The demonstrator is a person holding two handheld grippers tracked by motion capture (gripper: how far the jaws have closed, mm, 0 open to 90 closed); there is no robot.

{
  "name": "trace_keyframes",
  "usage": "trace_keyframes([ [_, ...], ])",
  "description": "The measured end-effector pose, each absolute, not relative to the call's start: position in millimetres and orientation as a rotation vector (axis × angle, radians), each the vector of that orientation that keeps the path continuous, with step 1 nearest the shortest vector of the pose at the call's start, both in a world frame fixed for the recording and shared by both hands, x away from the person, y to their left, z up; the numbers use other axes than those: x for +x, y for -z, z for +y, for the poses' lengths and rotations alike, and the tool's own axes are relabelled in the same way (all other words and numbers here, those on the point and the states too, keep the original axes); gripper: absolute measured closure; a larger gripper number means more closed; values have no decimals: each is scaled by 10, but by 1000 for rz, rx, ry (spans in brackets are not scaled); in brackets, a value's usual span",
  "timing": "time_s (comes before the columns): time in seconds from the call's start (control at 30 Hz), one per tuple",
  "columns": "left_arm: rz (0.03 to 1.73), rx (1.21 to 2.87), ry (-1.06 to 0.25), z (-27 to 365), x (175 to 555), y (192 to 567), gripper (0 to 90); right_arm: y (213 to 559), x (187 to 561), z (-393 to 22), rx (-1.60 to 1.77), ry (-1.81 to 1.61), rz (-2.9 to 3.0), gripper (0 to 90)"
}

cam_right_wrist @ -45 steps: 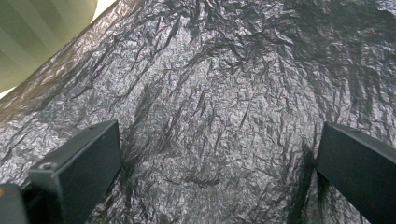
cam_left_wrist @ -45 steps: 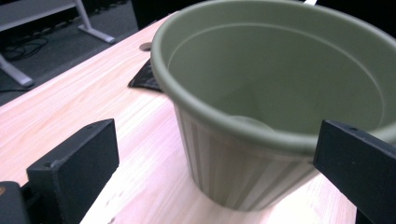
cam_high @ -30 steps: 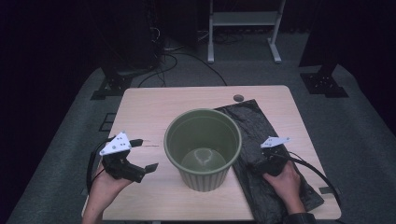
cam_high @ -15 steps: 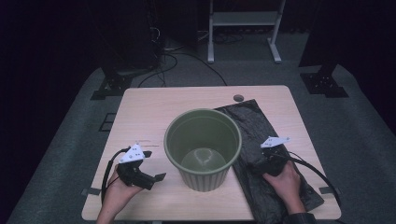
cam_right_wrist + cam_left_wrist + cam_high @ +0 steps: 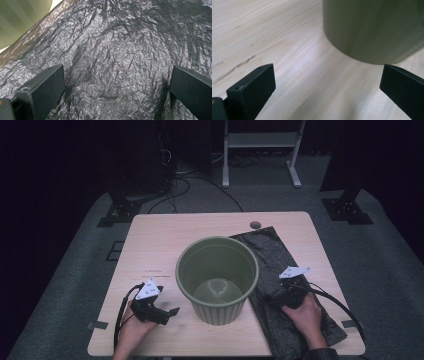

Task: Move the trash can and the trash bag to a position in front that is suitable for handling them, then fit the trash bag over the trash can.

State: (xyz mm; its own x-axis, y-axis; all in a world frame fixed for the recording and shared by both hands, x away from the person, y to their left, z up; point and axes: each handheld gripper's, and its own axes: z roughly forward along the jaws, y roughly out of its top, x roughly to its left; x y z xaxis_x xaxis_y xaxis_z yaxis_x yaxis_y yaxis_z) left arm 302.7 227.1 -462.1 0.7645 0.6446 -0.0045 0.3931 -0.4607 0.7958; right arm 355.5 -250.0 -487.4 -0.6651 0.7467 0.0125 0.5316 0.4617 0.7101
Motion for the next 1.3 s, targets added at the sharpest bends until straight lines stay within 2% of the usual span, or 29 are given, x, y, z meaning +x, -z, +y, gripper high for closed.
trace_keyframes([
  [0.27, 810, 2210, -411, 2259, 3084, 4795, 0, 4873, 3555, -2500, 1090, -1014, 2415, 0],
  [0.7, 840, 2224, -367, 2274, 3119, 4833, 0, 4822, 3514, -2546, 1066, -1017, 2389, 0],
  [1.07, 840, 2224, -367, 2274, 3119, 4833, 0, 4608, 3450, -2905, 1166, -984, 2323, 0],
  [1.3, 840, 2224, -367, 2274, 3119, 4833, 0, 4614, 3371, -3197, 1246, -946, 2285, 0],
])
